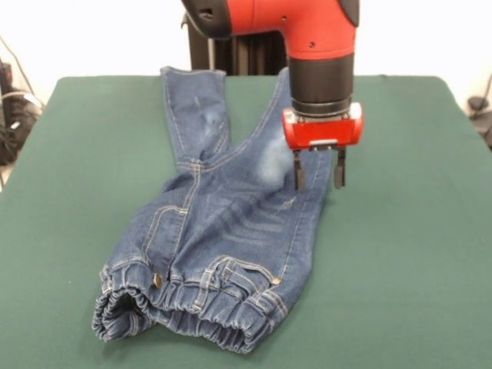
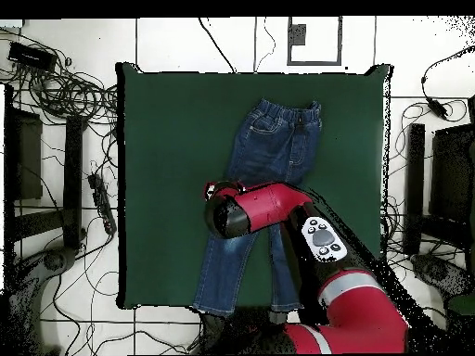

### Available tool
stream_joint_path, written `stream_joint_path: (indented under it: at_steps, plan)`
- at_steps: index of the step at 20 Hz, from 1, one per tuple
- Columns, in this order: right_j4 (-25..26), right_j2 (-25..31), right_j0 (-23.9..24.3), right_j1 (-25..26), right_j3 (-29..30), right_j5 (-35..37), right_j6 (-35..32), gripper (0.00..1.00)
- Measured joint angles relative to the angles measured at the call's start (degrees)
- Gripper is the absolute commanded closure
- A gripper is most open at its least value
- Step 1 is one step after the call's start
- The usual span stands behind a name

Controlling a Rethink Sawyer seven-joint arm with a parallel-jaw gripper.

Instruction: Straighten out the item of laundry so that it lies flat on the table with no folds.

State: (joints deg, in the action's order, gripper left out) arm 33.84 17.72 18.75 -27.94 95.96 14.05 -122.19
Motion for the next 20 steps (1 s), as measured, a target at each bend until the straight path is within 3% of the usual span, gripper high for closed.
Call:
stream_joint_path:
  at_steps: [8, 15, 20]
  plan:
    - [0.32, -0.09, -1.0, 3.3, -1.81, -1.1, 0.0, 0.0]
    - [0.34, -0.12, -1.17, 3.27, -2.2, -1.02, 0.0, 0.0]
    - [-1.58, -0.08, -1.5, 3.51, -3.55, 2.55, 0.0, 0.0]
